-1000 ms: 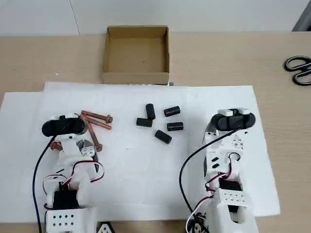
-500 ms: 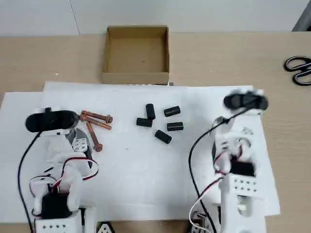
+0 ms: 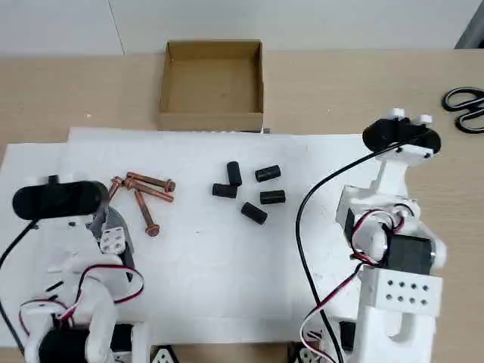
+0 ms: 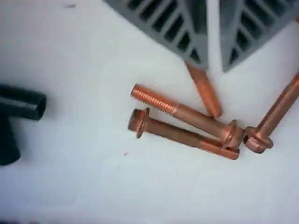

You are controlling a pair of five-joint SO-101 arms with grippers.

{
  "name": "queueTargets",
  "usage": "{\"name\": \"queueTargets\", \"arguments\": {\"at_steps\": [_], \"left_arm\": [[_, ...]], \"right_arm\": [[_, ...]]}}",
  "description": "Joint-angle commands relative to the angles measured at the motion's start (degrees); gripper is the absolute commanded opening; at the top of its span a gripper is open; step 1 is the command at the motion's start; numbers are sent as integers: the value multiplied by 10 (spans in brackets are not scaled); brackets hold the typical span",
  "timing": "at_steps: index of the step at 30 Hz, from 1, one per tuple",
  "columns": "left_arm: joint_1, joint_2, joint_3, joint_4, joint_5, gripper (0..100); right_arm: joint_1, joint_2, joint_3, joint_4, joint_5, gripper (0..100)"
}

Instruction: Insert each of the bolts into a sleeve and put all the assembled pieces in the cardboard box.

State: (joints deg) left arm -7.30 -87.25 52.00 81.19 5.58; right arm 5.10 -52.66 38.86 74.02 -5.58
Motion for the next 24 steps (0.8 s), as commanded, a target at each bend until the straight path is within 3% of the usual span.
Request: {"name": "queueTargets", "arguments": {"at_steps": [1,8,12,17,24], "left_arm": [[-2,4,-36,29,-68,8],[2,36,-82,57,-125,8],[0,157,-167,98,-125,8],[2,329,-320,151,-113,8],[2,488,-429,192,-101,6]], "right_arm": [[-4,-11,-68,76,25,3],[-75,-4,-142,175,40,4],[-121,-4,-156,198,75,4],[-128,-4,-157,199,83,4],[-125,29,-156,209,194,32]]}}
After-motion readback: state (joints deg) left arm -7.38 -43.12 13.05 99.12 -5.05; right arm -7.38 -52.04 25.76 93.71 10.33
